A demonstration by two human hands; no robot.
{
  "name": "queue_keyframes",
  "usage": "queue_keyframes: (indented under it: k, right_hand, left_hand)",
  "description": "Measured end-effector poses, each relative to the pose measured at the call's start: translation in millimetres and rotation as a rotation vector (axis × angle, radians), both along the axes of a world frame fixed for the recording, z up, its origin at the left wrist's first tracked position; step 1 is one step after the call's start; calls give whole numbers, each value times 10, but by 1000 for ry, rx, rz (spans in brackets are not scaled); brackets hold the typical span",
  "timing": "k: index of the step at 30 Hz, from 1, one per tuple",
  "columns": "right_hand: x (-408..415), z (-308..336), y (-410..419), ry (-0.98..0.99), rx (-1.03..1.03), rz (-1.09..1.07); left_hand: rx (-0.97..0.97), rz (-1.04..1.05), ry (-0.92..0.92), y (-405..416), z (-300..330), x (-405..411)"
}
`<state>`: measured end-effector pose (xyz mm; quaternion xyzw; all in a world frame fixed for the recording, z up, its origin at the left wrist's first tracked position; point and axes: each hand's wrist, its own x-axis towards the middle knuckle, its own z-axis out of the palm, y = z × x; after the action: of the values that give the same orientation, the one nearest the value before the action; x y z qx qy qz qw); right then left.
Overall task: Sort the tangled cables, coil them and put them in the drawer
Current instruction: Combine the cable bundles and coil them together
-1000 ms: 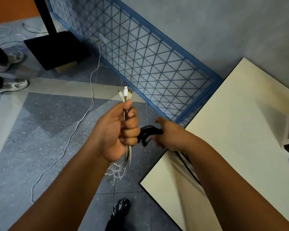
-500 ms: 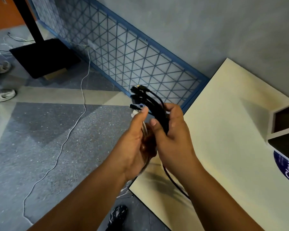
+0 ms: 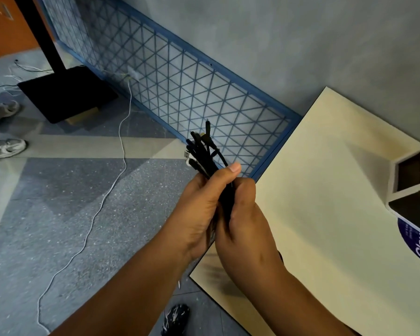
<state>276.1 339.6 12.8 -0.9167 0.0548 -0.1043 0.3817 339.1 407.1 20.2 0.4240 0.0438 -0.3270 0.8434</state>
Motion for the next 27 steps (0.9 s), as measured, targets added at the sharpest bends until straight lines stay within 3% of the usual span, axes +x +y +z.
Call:
queue_keyframes:
  k: [5, 8, 13, 16, 21, 27]
  right_hand:
    - [-71, -24, 64, 29, -260, 80]
    - [-133, -87, 94, 8, -219, 78]
    - [-322, -177, 106, -39, 15, -48]
    - [-507, -289, 60, -23, 13, -65]
    - [-901, -531, -93, 32, -284, -82]
    - [-1326, -591, -274, 101, -262, -82]
  left_hand:
    - [104, 9, -8, 23, -51, -42]
    - [104, 82, 34, 38, -135, -53]
    - [-67, 112, 14, 99, -139, -75]
    - [-119, 29, -86, 196, -89, -90]
    - [-232, -93, -122, 284, 91, -167]
    - [-361, -299, -167, 392, 397, -413]
